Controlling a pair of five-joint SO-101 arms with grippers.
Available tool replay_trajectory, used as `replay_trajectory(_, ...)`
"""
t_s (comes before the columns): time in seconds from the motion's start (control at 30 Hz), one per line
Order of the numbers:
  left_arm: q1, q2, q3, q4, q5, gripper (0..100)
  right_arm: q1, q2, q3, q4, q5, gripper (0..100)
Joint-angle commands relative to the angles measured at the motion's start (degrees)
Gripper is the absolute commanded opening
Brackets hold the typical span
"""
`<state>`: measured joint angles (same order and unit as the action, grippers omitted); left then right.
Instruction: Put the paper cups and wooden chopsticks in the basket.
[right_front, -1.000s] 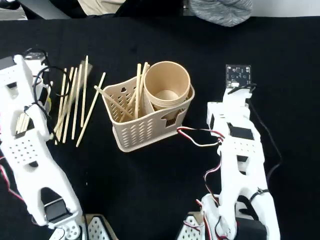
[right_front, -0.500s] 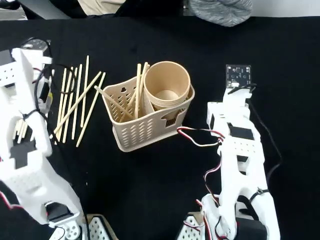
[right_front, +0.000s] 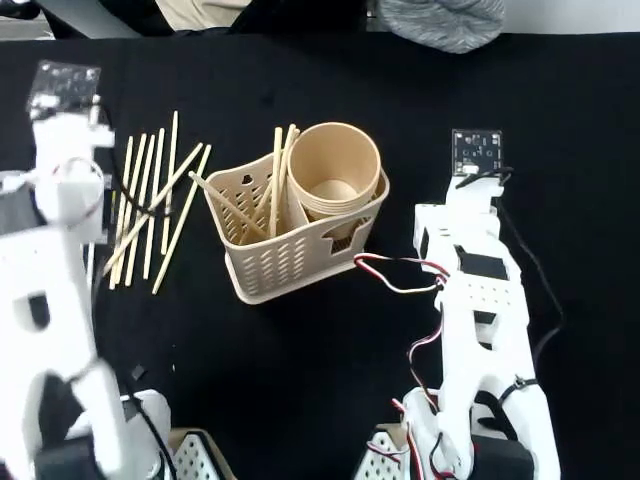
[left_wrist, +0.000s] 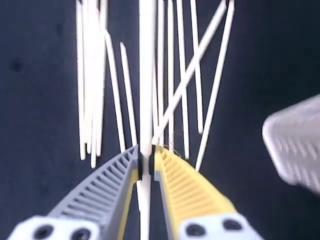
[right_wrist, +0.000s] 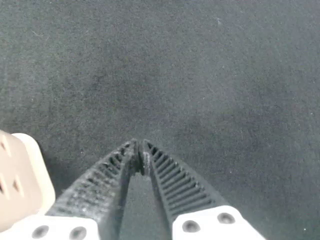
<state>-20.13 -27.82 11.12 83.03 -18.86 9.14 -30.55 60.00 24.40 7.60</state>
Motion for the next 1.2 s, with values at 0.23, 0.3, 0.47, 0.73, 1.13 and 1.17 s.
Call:
replay_trajectory(0.23,4.53,-37.27,25.01,-31.3,11.16,3,-0.53,0.13,-0.31,-1.14,0.35,1.2)
replay_trajectory(0.3,7.52,-40.97,27.12,-35.78,13.1,3,-0.53,0.13,-0.31,-1.14,0.35,1.2)
replay_trajectory(0.47,15.96,-46.68,30.81,-50.29,17.93,3,-0.53,0.13,-0.31,-1.14,0.35,1.2)
replay_trajectory(0.73,30.37,-45.01,28.0,-66.11,18.46,3,-0.53,0.13,-0.31,-1.05,0.35,1.2)
replay_trajectory(1.13,36.0,-32.26,27.38,-57.85,24.35,3,-0.53,0.13,-0.31,-1.14,0.35,1.2)
replay_trajectory(1.17,35.65,-31.12,26.51,-56.53,25.05,3,-0.53,0.13,-0.31,-1.14,0.35,1.2)
